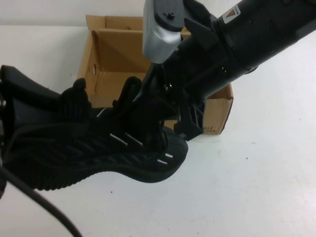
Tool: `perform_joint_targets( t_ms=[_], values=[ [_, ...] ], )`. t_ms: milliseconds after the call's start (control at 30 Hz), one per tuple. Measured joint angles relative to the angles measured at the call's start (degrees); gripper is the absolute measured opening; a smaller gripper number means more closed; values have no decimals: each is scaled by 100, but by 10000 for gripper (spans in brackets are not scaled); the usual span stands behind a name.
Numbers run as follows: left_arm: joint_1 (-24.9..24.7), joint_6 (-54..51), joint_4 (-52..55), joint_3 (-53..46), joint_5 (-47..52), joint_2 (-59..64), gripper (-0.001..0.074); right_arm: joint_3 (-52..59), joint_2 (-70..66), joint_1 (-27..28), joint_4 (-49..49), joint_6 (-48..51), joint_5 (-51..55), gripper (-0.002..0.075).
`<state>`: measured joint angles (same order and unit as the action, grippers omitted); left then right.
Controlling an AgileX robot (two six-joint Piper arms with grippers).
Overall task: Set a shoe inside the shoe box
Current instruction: Place the shoe in the shoe box
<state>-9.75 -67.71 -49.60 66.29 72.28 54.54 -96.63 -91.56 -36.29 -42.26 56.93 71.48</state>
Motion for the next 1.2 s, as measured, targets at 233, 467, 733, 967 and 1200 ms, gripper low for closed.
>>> perform_joint_targets(
  t_ms=[233, 467, 733, 967, 1200],
  values=[
    [0, 874, 9, 22, -200, 0, 526, 2, -10, -14, 904, -622, 22, 29],
    [0, 1922, 462, 22, -1293, 0, 573, -69, -110, -14, 1959, -1358, -5, 24],
    [0, 4056, 2793, 22, -1718, 0, 69, -1795, -1173, 197, 2761, -1852, 147, 23],
    [0, 4505, 3131, 22, -1486, 0, 7, -3976, -2598, 583, 2851, -1877, 147, 23],
    [0, 4621, 3135, 22, -1415, 0, 3, -5293, -3931, 757, 3182, -1620, 147, 23]
  ],
)
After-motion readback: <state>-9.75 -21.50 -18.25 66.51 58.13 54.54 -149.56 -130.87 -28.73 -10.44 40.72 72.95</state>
